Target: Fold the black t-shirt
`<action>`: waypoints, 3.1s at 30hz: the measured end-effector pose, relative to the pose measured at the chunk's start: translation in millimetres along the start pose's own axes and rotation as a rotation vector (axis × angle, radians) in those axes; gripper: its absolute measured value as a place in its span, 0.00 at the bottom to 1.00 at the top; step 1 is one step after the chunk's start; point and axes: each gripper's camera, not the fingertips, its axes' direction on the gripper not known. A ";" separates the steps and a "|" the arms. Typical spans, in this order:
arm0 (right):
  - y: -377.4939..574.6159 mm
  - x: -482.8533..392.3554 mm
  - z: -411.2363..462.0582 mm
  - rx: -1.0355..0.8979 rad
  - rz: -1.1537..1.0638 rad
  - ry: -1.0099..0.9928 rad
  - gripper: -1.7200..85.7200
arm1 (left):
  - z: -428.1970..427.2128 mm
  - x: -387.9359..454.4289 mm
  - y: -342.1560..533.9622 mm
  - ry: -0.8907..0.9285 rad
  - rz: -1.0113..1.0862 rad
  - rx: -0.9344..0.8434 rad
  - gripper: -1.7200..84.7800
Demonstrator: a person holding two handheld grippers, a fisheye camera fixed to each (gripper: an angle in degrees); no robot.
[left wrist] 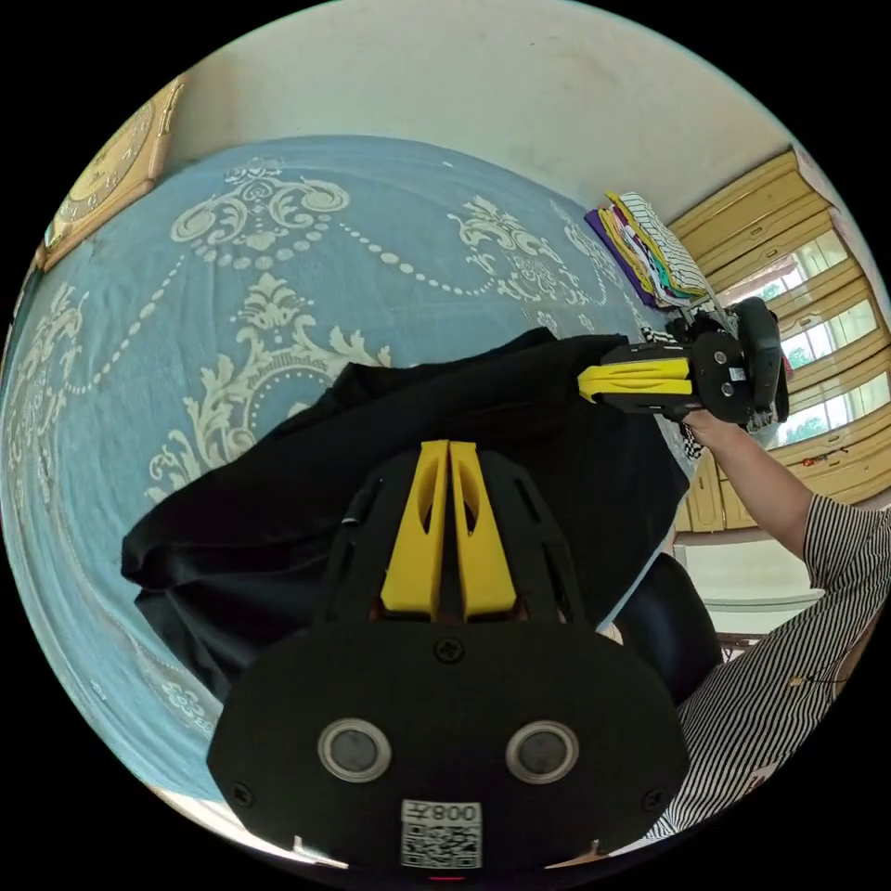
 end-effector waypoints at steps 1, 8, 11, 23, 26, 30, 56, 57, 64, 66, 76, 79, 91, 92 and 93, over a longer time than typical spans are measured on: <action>-2.6 6.7 -3.7 0.012 0.011 0.004 0.01 | -4.9 -0.3 -7.9 -0.028 -0.004 0.024 0.02; -8.1 89.0 -54.9 0.133 0.231 0.095 0.01 | -49.7 15.4 -3.9 -0.148 0.005 0.263 0.02; 17.5 98.0 -70.7 0.161 0.265 0.055 0.01 | -50.4 28.4 27.1 -0.149 0.066 0.260 0.02; 45.1 114.9 -94.3 0.069 0.204 -0.044 0.01 | -45.5 -7.0 44.4 -0.337 -0.008 0.068 0.02; 45.0 160.0 -101.5 0.032 0.293 -0.052 0.02 | -63.7 -19.5 40.3 -0.417 -0.046 0.090 0.02; 88.0 192.3 -149.9 0.124 0.393 -0.080 0.02 | -87.3 -26.5 66.2 -0.356 -0.065 0.161 0.02; 444.4 196.8 -288.0 0.260 0.909 -0.816 0.06 | -178.0 -145.2 320.9 0.109 -0.512 0.117 0.07; 446.0 197.4 -297.2 0.263 0.911 -0.796 0.05 | -180.9 -146.6 321.7 0.112 -0.508 0.120 0.07; 456.6 192.0 -353.3 0.306 0.847 -0.752 0.03 | -217.1 -161.5 338.4 0.167 -0.466 0.191 0.05; 463.6 190.1 -363.4 0.314 0.846 -0.749 0.03 | -221.7 -167.4 344.6 0.174 -0.463 0.198 0.05; 471.5 190.5 -364.9 0.267 0.887 -0.791 0.02 | -225.9 -202.4 363.1 0.137 -0.496 0.171 0.06; 470.8 189.3 -368.8 0.261 0.890 -0.794 0.02 | -229.9 -209.5 364.3 0.126 -0.491 0.171 0.06; 469.9 175.7 -385.2 0.303 0.910 -0.821 0.02 | -244.5 -238.4 372.6 0.225 -0.476 0.247 0.03; 470.8 173.1 -390.5 0.323 0.905 -0.829 0.02 | -249.2 -240.1 377.1 0.254 -0.464 0.276 0.03; 472.2 169.8 -395.4 0.344 0.895 -0.834 0.02 | -250.7 -241.0 379.7 0.265 -0.461 0.287 0.03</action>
